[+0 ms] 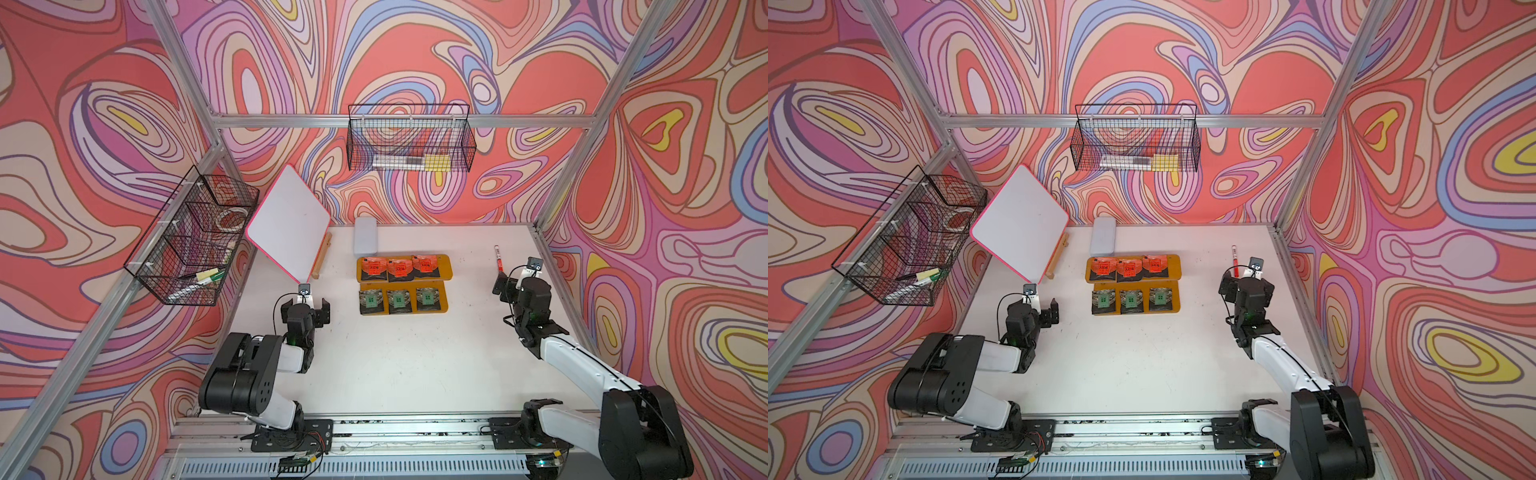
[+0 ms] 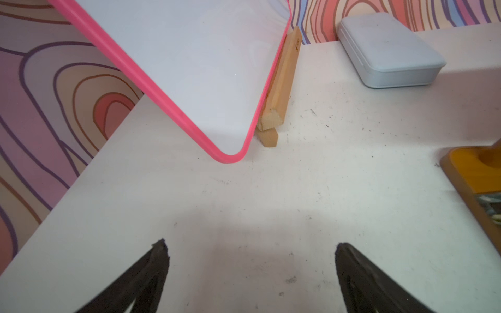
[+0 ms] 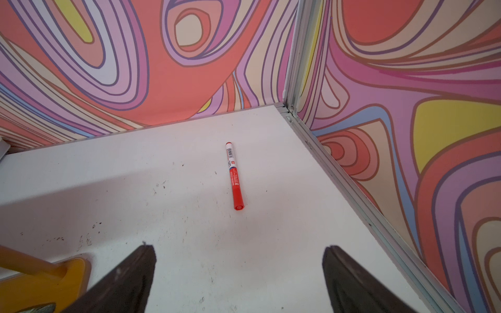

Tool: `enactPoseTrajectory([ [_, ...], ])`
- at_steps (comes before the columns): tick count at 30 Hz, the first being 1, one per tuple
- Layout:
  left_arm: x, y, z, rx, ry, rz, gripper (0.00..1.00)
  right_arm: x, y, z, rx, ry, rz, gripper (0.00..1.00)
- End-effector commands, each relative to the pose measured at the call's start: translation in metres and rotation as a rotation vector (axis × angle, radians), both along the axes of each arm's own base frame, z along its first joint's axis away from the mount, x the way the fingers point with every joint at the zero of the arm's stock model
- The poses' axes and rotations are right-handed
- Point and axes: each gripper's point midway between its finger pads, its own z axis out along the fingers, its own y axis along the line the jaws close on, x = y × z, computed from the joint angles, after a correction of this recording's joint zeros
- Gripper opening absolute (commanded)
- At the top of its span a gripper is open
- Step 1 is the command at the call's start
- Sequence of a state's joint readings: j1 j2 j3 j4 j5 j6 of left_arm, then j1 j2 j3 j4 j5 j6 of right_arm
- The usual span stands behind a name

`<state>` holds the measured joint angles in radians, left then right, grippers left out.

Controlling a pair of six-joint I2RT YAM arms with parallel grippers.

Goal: Place the tea bags on the shelf by color
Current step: Reset both arms

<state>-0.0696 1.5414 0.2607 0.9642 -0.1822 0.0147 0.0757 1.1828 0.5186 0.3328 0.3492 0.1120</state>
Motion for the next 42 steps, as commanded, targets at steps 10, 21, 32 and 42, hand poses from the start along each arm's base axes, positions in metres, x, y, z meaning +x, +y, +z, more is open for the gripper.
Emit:
enactPoseTrajectory([
  [10, 0.03, -0.001, 0.025, -0.093, -0.046, -0.052, 0.99, 0.02, -0.001, 0.004, -0.061, -0.069, 0.038, 0.98],
  [21, 0.029, 0.0, 0.024, -0.094, -0.04, -0.051, 0.99, 0.03, 0.014, -0.01, -0.069, -0.071, 0.126, 0.98],
  [32, 0.029, 0.0, 0.024, -0.094, -0.04, -0.051, 0.99, 0.035, 0.015, -0.057, -0.041, -0.111, 0.122, 0.98],
  [42, 0.029, 0.0, 0.024, -0.093, -0.04, -0.052, 0.99, 0.045, 0.006, -0.076, -0.045, -0.061, 0.066, 0.98],
])
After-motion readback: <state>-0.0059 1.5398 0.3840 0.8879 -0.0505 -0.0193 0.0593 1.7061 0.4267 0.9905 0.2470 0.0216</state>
